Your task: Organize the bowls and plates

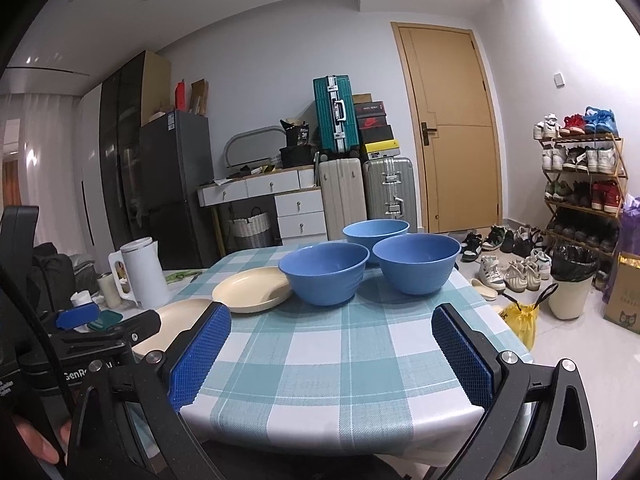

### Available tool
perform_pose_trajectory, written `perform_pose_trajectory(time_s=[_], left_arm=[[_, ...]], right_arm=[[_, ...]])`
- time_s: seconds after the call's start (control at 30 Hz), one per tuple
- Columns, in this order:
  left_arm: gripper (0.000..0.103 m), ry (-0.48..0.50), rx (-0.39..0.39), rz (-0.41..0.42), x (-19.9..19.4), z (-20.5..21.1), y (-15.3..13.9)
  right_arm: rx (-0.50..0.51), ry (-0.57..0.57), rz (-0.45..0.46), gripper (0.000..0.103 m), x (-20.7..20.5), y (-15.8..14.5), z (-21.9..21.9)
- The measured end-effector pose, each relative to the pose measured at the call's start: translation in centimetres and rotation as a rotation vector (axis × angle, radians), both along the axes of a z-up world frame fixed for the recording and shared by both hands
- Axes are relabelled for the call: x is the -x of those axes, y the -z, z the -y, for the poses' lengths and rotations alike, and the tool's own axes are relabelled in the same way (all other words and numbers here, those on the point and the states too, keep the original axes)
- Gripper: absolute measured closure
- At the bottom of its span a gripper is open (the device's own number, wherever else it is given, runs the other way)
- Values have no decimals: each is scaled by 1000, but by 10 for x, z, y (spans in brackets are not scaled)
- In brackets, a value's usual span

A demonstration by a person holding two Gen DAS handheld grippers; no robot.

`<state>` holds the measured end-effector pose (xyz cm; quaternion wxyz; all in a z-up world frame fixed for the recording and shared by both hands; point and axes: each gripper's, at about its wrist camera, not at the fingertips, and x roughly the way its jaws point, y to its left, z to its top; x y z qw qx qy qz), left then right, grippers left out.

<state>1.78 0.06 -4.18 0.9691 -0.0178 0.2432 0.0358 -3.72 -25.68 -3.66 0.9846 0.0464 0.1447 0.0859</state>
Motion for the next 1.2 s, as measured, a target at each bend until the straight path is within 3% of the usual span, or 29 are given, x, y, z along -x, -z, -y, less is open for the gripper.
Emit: perform_pose_trajectory(time_s=[0.7,1.0,1.2], left_arm=[[0,-6,12,2,2,-9,-7],[0,-51,4,2,-11,-38,-14],[0,10,123,-63,-38,-60,-12]], right_arm=[[25,-28,-30,1,-5,-2,-18],[9,-49,-11,1,-13,-4,-24],[-9,-55,-4,1,-32,0,-29]])
